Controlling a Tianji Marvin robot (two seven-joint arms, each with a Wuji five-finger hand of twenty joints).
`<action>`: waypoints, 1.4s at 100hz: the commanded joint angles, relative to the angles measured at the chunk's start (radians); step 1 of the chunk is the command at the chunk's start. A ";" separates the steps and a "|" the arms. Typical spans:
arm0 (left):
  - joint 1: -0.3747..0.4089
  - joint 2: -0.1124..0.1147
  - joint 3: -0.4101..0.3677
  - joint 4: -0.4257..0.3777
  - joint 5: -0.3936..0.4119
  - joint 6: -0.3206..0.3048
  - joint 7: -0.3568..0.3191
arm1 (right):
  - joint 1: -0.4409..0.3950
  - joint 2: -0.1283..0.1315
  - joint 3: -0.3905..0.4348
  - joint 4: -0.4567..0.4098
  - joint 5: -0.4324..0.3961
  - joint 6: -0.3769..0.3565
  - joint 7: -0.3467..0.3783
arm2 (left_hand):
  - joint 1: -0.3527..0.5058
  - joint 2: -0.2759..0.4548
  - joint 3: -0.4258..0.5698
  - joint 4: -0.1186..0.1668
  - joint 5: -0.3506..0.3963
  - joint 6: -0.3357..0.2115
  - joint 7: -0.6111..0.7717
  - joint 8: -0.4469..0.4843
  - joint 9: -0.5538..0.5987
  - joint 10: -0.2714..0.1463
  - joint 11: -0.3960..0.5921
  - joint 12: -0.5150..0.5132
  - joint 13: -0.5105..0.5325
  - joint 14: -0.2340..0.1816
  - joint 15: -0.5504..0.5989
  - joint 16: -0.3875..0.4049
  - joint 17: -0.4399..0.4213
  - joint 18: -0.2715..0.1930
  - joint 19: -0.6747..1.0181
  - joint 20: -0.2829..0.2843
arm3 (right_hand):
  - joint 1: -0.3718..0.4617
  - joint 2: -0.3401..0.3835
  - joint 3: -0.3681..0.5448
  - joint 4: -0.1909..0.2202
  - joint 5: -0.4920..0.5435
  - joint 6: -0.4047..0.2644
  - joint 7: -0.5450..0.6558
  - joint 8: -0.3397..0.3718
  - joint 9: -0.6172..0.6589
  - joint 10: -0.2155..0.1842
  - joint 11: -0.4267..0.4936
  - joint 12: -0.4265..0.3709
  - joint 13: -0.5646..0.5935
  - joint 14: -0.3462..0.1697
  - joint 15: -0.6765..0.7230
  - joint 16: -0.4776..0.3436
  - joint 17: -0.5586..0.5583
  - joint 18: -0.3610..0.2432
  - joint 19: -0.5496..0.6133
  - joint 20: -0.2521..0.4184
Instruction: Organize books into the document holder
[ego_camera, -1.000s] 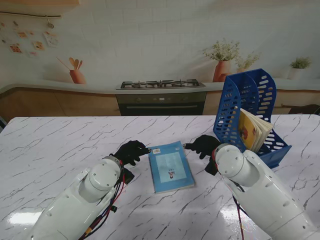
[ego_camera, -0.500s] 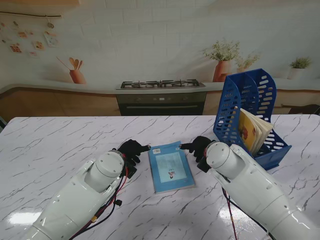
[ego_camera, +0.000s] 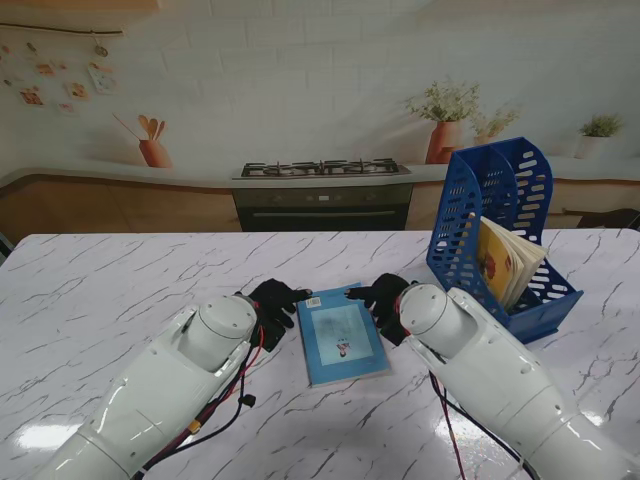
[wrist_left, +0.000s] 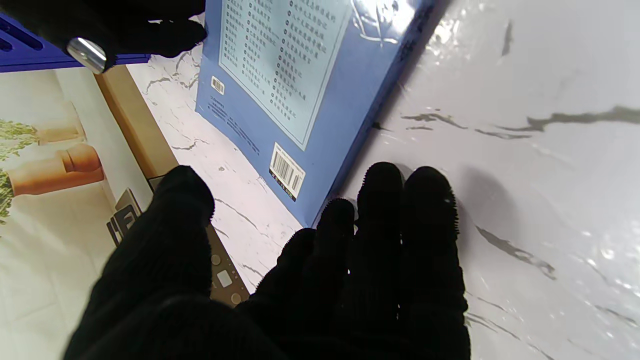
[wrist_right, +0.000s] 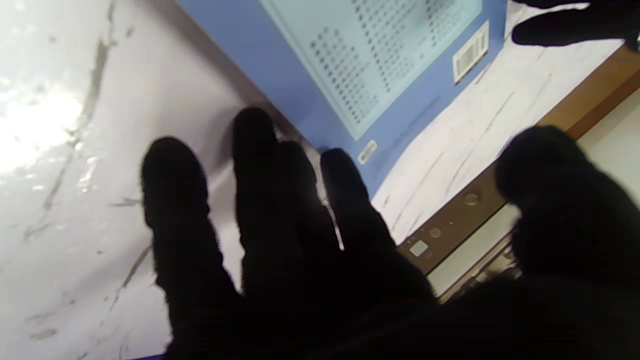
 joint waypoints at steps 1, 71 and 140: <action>0.008 -0.019 0.017 0.042 -0.012 -0.001 -0.017 | -0.023 -0.014 -0.018 0.017 0.005 0.021 0.003 | -0.006 -0.038 0.018 0.020 -0.020 0.089 -0.014 -0.015 -0.024 0.104 -0.039 -0.015 -0.009 0.077 -0.048 -0.040 0.021 0.016 0.016 -0.012 | -0.010 -0.013 0.011 -0.045 0.040 0.042 0.015 -0.018 0.019 0.045 -0.021 -0.015 -0.009 0.050 -0.064 -0.049 0.024 -0.060 0.030 -0.014; 0.004 -0.044 0.015 0.056 -0.086 0.098 -0.010 | -0.031 -0.053 -0.016 0.045 0.055 0.094 -0.068 | -0.009 -0.030 0.087 0.023 -0.037 0.134 -0.273 -0.005 -0.153 0.150 -0.059 -0.031 -0.116 0.129 -0.077 -0.045 -0.087 0.158 0.006 0.034 | 0.007 0.004 0.053 -0.040 0.015 0.073 0.009 -0.027 -0.021 0.070 0.005 -0.003 -0.015 0.065 -0.073 -0.061 0.032 -0.061 0.033 -0.043; 0.009 -0.106 -0.044 0.108 -0.342 0.029 0.072 | -0.029 -0.058 -0.028 0.056 0.076 0.075 -0.065 | -0.030 -0.146 0.292 -0.004 0.083 0.051 -0.236 0.047 -0.004 -0.024 0.157 0.116 0.131 -0.018 0.173 0.173 0.144 0.027 0.271 0.034 | 0.002 -0.004 0.081 -0.045 0.009 0.061 0.010 -0.029 -0.024 0.057 0.000 -0.006 -0.022 0.053 -0.076 -0.062 0.014 -0.071 0.033 -0.050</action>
